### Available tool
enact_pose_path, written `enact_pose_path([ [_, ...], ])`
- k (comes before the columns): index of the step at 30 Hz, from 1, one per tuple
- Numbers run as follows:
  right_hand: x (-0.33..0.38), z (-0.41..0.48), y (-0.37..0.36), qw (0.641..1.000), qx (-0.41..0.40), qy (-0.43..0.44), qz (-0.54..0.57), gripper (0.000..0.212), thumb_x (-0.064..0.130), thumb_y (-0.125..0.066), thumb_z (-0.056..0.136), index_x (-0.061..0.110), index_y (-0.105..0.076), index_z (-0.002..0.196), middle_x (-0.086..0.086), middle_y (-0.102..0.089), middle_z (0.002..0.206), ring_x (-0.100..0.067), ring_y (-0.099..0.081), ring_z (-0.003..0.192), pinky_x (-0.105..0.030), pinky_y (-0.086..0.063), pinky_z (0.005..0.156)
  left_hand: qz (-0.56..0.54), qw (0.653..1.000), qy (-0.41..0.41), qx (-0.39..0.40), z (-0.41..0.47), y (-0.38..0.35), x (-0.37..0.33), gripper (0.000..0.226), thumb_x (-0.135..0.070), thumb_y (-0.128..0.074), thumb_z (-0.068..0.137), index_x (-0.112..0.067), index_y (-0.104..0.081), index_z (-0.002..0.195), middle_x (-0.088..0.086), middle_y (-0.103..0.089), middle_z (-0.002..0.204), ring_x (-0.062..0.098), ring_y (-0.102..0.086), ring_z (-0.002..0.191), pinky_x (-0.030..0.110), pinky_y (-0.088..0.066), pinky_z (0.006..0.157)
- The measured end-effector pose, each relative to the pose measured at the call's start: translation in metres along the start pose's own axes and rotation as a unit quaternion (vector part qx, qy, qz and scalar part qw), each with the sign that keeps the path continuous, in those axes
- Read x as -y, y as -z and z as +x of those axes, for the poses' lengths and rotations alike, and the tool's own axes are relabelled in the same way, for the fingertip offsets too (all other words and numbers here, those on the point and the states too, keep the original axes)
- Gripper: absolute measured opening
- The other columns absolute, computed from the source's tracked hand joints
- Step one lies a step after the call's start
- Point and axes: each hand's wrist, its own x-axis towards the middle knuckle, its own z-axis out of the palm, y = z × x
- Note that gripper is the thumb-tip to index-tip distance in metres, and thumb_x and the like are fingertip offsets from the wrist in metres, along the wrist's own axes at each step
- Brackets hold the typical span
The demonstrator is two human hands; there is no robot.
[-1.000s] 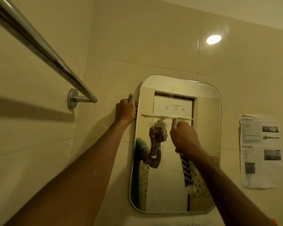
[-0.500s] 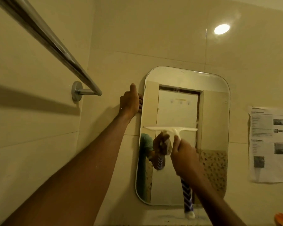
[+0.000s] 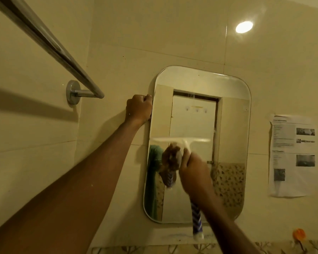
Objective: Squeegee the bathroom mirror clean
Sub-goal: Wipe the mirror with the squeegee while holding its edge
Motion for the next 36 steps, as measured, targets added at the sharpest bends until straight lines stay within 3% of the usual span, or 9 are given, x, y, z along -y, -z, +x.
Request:
enact_pose_path([
  [5,-0.015,-0.047,-0.013,0.999,0.022,-0.04,-0.03,0.038,0.055,-0.027,0.092,0.033,-0.051,0.073,0.009,-0.057,0.054,0.014,-0.056,0.056,-0.007,-0.035,0.035,0.005,1.0,0.0,-0.004,-0.007,0.001,-0.001,0.046,-0.03,-0.044,0.096,0.007,-0.066,0.078,0.023,-0.07,0.077,0.035,-0.068,0.07,0.049,-0.058,0.07],
  [8,0.003,-0.016,0.004,0.999,0.035,-0.035,0.014,0.036,0.044,-0.035,0.099,0.028,-0.054,0.072,0.006,-0.058,0.052,0.008,-0.055,0.042,-0.006,-0.035,0.033,0.023,1.0,-0.014,-0.008,-0.012,0.001,0.002,0.046,-0.029,-0.044,0.095,0.003,-0.061,0.066,0.02,-0.067,0.069,0.036,-0.067,0.069,0.048,-0.058,0.069],
  [13,0.026,0.026,0.021,0.999,0.006,0.005,-0.047,0.038,0.045,-0.03,0.101,0.031,-0.048,0.07,0.006,-0.06,0.061,-0.004,-0.059,0.041,-0.013,-0.043,0.038,0.05,0.998,-0.035,-0.014,-0.02,0.0,0.01,0.047,-0.03,-0.045,0.095,0.003,-0.061,0.066,0.02,-0.065,0.065,0.033,-0.066,0.062,0.048,-0.057,0.066],
  [17,-0.005,-0.027,-0.004,0.999,0.009,-0.018,-0.04,0.031,0.043,-0.035,0.098,0.031,-0.05,0.073,0.009,-0.058,0.058,0.013,-0.057,0.053,-0.005,-0.036,0.035,0.065,0.997,-0.042,-0.014,-0.027,0.001,0.018,0.047,-0.029,-0.045,0.094,0.007,-0.061,0.067,0.023,-0.066,0.066,0.034,-0.065,0.061,0.048,-0.056,0.065],
  [21,-0.04,-0.092,-0.028,0.994,0.027,-0.077,-0.077,0.035,0.041,-0.033,0.099,0.026,-0.059,0.081,0.01,-0.055,0.057,0.001,-0.056,0.048,-0.011,-0.035,0.037,0.053,0.998,-0.035,-0.005,-0.034,0.003,0.021,0.045,-0.028,-0.046,0.094,0.007,-0.064,0.072,0.024,-0.068,0.07,0.035,-0.067,0.064,0.049,-0.057,0.065],
  [23,-0.046,-0.104,-0.032,0.989,0.053,-0.097,-0.096,0.037,0.043,-0.031,0.099,0.028,-0.059,0.082,0.012,-0.057,0.061,0.0,-0.055,0.052,-0.01,-0.033,0.044,0.063,0.997,-0.034,0.001,-0.041,0.003,0.025,0.044,-0.027,-0.046,0.094,0.006,-0.064,0.072,0.023,-0.068,0.07,0.035,-0.067,0.063,0.049,-0.057,0.065],
  [26,-0.036,-0.087,-0.022,0.994,0.043,-0.078,-0.07,0.039,0.041,-0.032,0.1,0.03,-0.053,0.069,0.008,-0.055,0.054,0.002,-0.056,0.047,-0.01,-0.033,0.034,0.079,0.996,-0.029,0.014,-0.053,0.004,0.031,0.043,-0.027,-0.046,0.094,0.004,-0.065,0.071,0.022,-0.068,0.07,0.034,-0.066,0.063,0.048,-0.058,0.064],
  [31,-0.01,-0.025,0.001,0.999,-0.017,-0.021,-0.022,0.039,0.044,-0.031,0.1,0.03,-0.05,0.069,0.008,-0.056,0.055,0.01,-0.056,0.049,-0.006,-0.034,0.031,0.089,0.996,-0.015,0.027,-0.07,0.006,0.042,0.044,-0.027,-0.047,0.093,0.002,-0.064,0.065,0.014,-0.065,0.061,0.028,-0.066,0.058,0.045,-0.058,0.062],
  [36,-0.037,-0.072,-0.019,0.997,0.001,-0.035,-0.064,0.031,0.042,-0.035,0.098,0.033,-0.051,0.073,0.011,-0.053,0.053,0.012,-0.054,0.05,-0.008,-0.034,0.033,0.07,0.996,0.02,0.045,-0.077,0.008,0.053,0.044,-0.03,-0.047,0.092,0.004,-0.065,0.071,0.019,-0.068,0.066,0.029,-0.067,0.058,0.046,-0.059,0.062],
])
